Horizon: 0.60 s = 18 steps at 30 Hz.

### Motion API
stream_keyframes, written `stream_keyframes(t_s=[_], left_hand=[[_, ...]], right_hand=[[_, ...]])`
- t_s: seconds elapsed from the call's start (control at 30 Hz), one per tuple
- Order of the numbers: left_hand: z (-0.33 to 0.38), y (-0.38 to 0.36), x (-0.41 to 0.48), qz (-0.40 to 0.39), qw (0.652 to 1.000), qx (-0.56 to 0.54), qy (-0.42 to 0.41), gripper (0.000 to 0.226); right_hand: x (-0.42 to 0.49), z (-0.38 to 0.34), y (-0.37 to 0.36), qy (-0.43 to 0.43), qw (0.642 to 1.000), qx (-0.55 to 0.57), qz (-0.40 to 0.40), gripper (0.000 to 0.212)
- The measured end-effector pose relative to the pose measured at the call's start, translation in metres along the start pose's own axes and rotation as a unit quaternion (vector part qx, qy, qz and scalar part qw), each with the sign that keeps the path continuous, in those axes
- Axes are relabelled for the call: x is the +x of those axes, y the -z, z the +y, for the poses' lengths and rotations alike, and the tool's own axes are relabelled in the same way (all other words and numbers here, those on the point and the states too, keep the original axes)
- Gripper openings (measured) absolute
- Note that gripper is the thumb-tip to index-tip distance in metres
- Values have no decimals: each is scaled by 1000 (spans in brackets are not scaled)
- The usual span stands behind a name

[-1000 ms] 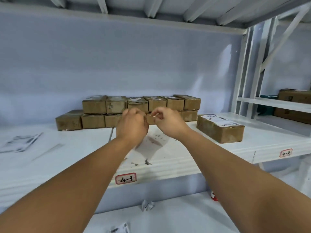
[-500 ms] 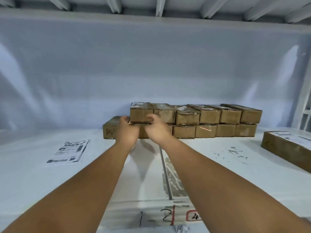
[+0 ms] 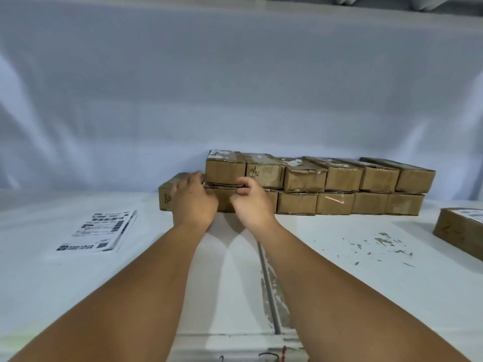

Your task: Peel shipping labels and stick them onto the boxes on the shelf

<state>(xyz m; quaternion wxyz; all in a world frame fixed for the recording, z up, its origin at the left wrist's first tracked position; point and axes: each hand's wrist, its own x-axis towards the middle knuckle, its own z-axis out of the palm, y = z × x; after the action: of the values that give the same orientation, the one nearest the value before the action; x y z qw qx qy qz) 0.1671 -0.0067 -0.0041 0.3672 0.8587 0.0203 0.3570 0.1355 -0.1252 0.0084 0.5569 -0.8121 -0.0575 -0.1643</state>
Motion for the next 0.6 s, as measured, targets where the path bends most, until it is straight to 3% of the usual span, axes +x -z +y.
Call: stream_keyframes(t_s=[0.13,0.27,0.37,0.6], left_hand=[[-8,12,3,19,998,37,43,52],[-22,14,7,-44,990,75,107,52],[-21,13,6,-62,988,57,133,55],[-24,11,11,48,983,60,169,62]], right_hand=[[-4,0,-3,15,999,-24,-41,37],[-7,2,-9,26,992,-68,-101,24],[-7,3,-10,33,991,-80,-104,22],[-6,5,-10,35,991,-79,-101,18]])
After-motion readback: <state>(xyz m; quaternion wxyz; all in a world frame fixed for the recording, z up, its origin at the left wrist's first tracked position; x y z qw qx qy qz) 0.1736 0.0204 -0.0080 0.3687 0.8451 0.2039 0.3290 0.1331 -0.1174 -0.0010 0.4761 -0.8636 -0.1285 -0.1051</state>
